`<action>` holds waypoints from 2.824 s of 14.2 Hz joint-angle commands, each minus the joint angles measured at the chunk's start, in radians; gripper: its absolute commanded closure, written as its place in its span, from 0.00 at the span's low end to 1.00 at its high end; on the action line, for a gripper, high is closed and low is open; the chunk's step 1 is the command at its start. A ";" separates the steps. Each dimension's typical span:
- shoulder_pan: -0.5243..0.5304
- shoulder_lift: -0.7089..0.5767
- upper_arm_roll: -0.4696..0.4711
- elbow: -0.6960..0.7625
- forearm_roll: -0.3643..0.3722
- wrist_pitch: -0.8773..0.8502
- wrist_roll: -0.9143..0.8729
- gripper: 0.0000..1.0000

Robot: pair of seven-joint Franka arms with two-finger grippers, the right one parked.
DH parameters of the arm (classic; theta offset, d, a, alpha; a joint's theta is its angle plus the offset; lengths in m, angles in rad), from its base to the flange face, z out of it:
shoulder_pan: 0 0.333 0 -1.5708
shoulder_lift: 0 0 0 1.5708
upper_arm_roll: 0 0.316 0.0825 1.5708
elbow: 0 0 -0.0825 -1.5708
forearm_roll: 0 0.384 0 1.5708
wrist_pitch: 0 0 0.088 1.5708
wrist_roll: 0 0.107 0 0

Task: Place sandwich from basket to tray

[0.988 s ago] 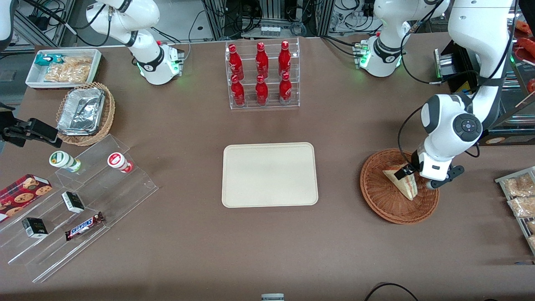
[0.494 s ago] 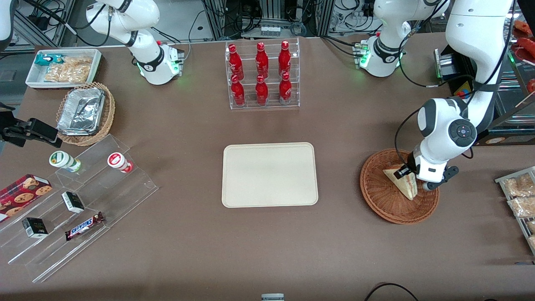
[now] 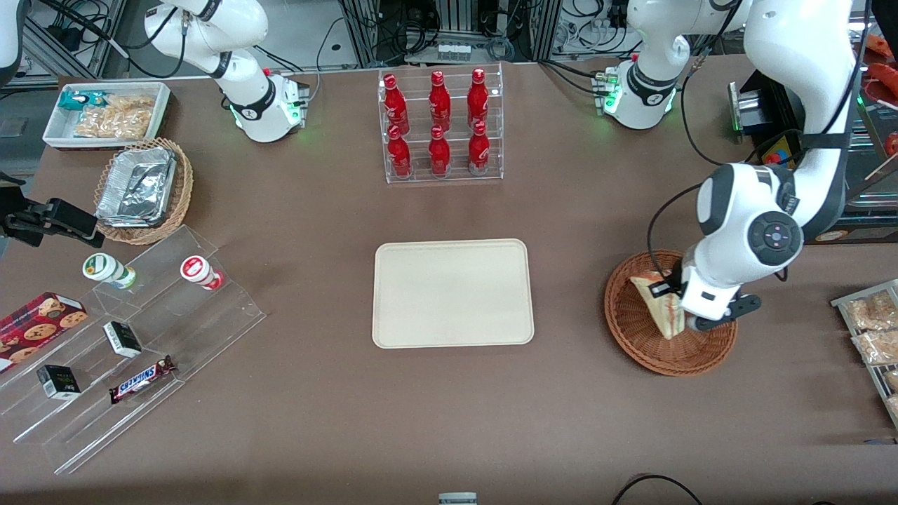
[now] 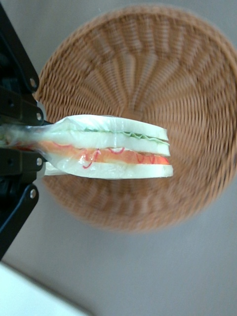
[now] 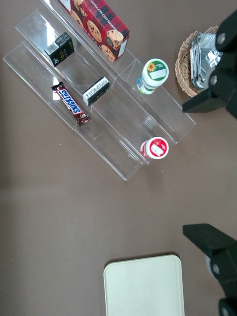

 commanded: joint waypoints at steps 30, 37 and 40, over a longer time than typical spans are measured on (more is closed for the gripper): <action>-0.494 0.402 -0.032 0.605 -0.014 -0.197 -0.333 0.00; -0.379 0.216 0.063 0.539 -0.029 -0.570 -0.313 0.00; -0.310 0.151 0.063 0.460 -0.028 -0.565 -0.226 0.00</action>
